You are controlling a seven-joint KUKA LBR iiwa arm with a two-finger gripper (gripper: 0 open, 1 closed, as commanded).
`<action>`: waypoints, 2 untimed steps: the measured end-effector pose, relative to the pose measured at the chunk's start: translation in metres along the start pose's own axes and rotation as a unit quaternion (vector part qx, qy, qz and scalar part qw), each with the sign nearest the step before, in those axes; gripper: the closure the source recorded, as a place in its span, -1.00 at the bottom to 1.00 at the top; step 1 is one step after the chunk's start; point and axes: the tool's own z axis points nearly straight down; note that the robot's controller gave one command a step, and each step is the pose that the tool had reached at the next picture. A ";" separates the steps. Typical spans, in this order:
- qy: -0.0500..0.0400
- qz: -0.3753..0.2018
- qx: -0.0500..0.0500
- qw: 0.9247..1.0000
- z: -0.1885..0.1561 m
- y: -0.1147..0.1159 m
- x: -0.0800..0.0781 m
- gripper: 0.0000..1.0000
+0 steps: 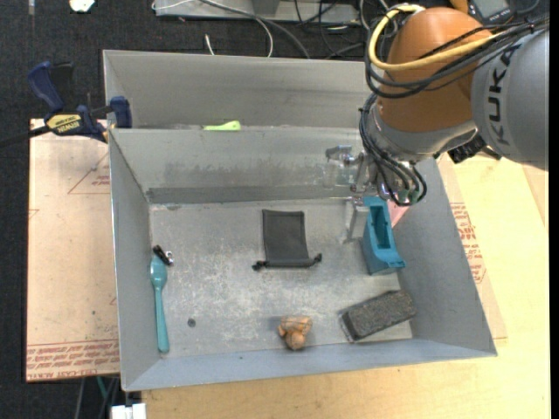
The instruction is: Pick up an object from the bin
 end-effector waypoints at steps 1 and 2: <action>-0.004 0.000 0.000 1.000 -0.004 0.000 -0.001 -1.00; -0.006 -0.036 0.000 0.999 0.048 0.018 0.001 -1.00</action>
Offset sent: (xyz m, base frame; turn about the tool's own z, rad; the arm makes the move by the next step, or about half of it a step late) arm -0.0077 0.0450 -0.1310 -0.1856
